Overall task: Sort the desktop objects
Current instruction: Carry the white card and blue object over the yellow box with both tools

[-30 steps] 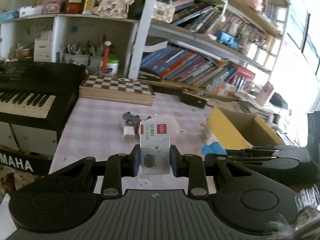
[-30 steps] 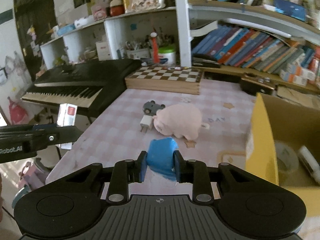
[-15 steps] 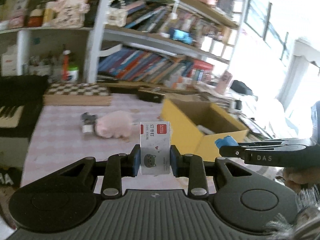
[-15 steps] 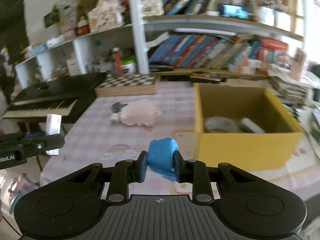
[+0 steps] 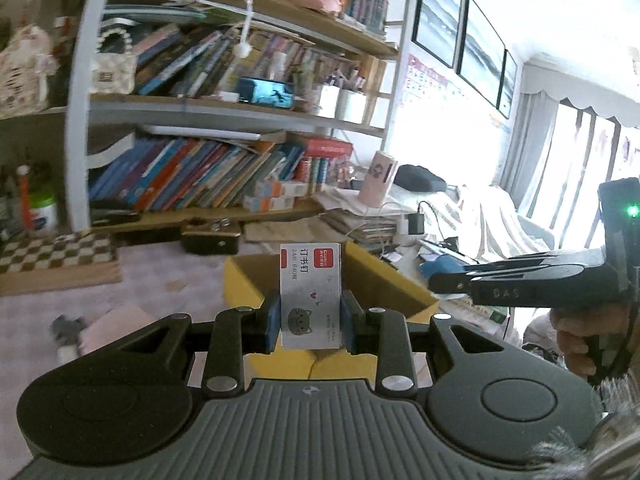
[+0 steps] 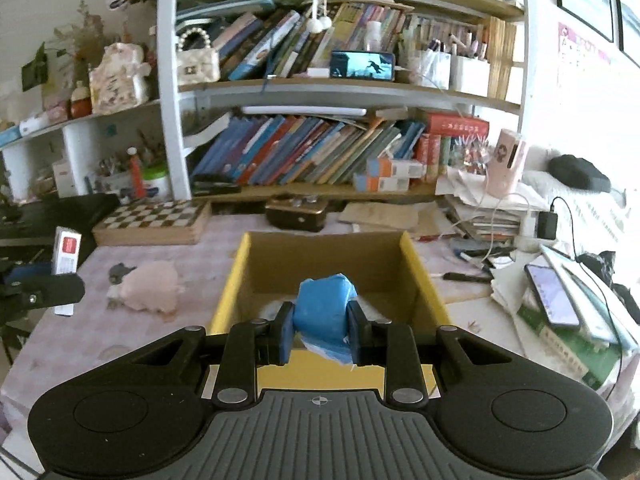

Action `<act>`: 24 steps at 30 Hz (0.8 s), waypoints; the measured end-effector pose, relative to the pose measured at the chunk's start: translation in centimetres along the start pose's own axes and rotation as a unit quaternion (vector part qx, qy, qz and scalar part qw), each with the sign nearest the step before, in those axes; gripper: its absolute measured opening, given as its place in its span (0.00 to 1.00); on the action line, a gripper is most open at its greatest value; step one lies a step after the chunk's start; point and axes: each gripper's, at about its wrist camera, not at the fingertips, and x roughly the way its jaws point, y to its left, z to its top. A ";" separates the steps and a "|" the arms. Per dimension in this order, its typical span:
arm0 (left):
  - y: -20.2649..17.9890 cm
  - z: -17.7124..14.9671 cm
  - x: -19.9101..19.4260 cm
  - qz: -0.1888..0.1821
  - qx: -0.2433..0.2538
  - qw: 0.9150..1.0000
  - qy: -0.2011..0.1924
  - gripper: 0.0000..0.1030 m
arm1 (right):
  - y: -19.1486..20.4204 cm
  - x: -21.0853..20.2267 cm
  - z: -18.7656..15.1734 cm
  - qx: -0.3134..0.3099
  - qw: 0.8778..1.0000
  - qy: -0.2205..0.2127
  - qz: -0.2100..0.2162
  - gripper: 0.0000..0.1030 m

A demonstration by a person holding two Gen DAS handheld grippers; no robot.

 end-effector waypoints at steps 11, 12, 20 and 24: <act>-3.5 2.1 9.6 0.006 0.018 0.999 0.035 0.27 | -5.7 6.1 2.2 -0.007 0.999 0.030 0.041 0.26; -3.7 2.0 10.3 0.008 0.020 0.999 0.042 0.27 | -6.1 6.7 2.3 -0.008 0.998 0.035 0.047 0.26; -4.6 0.6 17.7 0.040 0.058 0.989 0.128 0.27 | -7.4 12.9 2.5 -0.057 0.988 0.101 0.106 0.26; -4.9 -0.3 19.8 0.043 0.067 0.983 0.168 0.27 | -7.3 15.4 2.0 -0.102 0.976 0.138 0.134 0.26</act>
